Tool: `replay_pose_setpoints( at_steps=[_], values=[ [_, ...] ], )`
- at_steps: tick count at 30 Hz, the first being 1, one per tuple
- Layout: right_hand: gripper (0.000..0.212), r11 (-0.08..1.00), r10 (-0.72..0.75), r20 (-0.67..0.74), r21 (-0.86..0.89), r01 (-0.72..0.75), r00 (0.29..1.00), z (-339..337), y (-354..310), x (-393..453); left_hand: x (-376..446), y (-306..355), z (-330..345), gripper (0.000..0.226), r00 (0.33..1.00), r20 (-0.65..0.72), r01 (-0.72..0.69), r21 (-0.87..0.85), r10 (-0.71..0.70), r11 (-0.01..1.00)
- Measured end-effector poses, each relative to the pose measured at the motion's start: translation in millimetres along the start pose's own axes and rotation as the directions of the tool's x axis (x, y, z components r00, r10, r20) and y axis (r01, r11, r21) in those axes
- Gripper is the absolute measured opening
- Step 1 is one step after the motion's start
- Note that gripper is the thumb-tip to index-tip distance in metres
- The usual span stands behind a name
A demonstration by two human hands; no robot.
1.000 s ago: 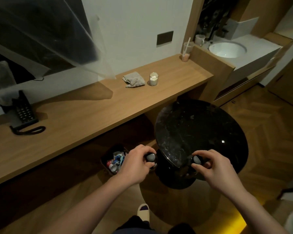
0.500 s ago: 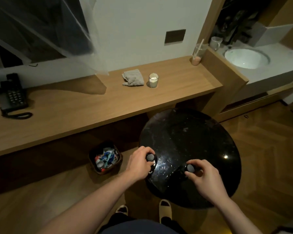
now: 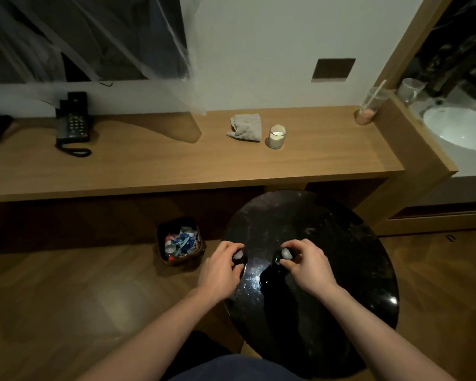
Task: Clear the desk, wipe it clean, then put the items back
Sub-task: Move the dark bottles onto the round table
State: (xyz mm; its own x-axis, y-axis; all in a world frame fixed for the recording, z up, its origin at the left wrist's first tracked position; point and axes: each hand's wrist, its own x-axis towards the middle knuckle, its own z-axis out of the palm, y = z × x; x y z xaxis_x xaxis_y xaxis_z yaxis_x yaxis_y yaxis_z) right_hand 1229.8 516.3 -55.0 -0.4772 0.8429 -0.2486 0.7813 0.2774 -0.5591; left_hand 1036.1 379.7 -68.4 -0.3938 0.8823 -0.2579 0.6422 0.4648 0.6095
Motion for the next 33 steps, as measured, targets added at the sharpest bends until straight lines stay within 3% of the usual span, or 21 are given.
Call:
replay_pose_setpoints(
  at_steps=[4,10,14,26,29,33],
  values=[
    [0.035,0.996,-0.086,0.051,-0.017,0.087,0.995,9.7,-13.9,38.6,-17.1,-0.9,-1.1,0.052,0.999,-0.032,-0.004,0.031,0.005,1.000],
    [0.032,0.982,-0.174,0.148,-0.053,0.183,0.974,22.3,-42.1,78.0,-31.3,5.2,2.9,0.079,0.991,0.129,0.005,0.141,-0.023,0.990],
    [0.037,0.968,-0.224,0.218,-0.058,0.242,0.950,30.2,-59.3,88.7,-34.3,12.3,2.5,0.082,0.989,0.136,0.026,0.210,-0.055,0.977],
    [0.054,0.972,-0.178,0.226,-0.110,0.206,0.958,16.3,-58.1,85.8,-34.0,12.3,-6.5,0.083,0.983,0.179,0.021,0.163,-0.051,0.986],
    [0.059,0.977,-0.182,0.201,-0.072,0.200,0.962,6.2,-65.3,75.5,-38.3,8.0,-23.0,0.084,0.988,0.155,-0.002,0.126,-0.018,0.992],
    [0.055,0.970,-0.245,0.114,0.019,0.244,0.963,-10.3,-91.5,41.1,-56.7,-10.4,-65.7,0.085,1.000,0.008,0.021,0.052,-0.021,0.998]
  ],
)
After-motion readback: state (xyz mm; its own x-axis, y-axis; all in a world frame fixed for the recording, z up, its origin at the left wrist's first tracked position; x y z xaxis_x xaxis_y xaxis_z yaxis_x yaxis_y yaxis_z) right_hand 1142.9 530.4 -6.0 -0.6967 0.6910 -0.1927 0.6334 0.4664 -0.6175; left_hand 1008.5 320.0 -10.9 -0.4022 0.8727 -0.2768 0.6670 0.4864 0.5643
